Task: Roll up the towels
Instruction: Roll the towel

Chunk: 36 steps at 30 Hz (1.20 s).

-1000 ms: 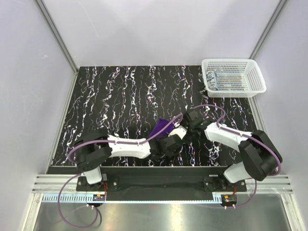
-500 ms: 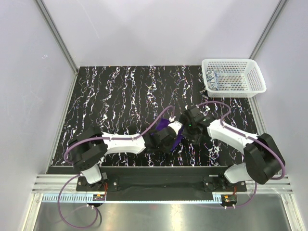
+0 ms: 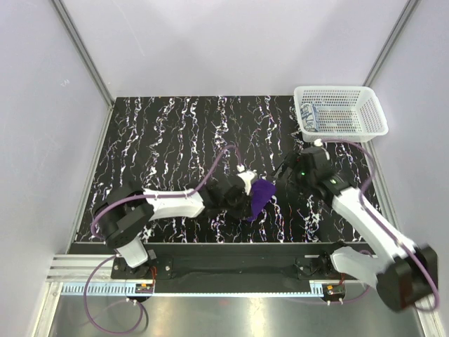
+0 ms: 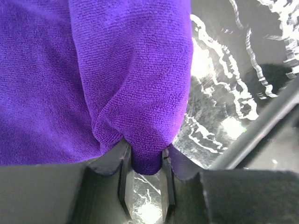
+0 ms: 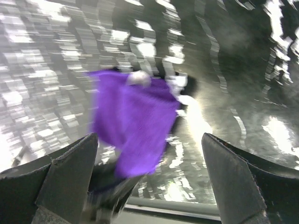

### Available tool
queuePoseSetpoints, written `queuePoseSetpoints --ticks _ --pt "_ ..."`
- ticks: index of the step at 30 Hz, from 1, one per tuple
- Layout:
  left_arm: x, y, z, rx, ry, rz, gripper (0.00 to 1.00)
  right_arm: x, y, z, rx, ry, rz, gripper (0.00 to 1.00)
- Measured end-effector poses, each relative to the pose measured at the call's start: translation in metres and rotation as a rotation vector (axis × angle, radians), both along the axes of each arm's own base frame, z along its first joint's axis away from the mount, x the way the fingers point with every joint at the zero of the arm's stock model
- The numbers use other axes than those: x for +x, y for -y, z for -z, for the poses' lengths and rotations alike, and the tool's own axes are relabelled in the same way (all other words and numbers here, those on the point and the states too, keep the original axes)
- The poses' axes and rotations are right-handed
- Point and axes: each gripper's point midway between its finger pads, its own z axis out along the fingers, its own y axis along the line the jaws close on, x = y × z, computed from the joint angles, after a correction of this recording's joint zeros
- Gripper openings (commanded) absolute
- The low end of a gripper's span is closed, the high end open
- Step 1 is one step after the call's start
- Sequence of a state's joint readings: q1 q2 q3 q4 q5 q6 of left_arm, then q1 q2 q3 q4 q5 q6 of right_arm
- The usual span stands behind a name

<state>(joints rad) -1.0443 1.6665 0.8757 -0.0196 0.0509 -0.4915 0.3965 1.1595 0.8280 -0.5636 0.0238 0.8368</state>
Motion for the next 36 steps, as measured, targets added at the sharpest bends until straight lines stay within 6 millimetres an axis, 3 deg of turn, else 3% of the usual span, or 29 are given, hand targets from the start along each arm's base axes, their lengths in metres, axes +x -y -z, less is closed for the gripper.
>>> queuePoseSetpoints --ticks 4,7,10,16,24,29,36 --pt "0.008 -0.005 -0.004 -0.14 -0.143 -0.037 0.02 -0.015 -0.005 -0.05 0.131 0.213 -0.052 1.0" --pt "0.013 -0.011 -0.008 -0.238 -0.245 -0.074 0.02 -0.026 -0.013 -0.058 0.193 0.257 -0.102 1.0" --pt "0.016 -0.011 -0.018 -0.334 -0.329 -0.096 0.03 -0.036 -0.022 -0.042 0.239 0.223 -0.151 1.0" --pt "0.028 -0.011 -0.035 -0.533 -0.486 -0.139 0.04 -0.062 -0.03 0.019 0.302 0.071 -0.17 1.0" --pt "0.031 -0.014 -0.037 -0.624 -0.602 -0.183 0.06 -0.041 -0.047 0.03 0.365 0.077 -0.178 1.0" --pt "0.023 -0.018 -0.024 -0.647 -0.659 -0.212 0.06 -0.03 -0.06 0.038 0.392 0.074 -0.191 0.99" --pt "0.016 -0.023 -0.01 -0.683 -0.703 -0.247 0.06 -0.038 -0.085 0.059 0.39 0.024 -0.252 0.98"
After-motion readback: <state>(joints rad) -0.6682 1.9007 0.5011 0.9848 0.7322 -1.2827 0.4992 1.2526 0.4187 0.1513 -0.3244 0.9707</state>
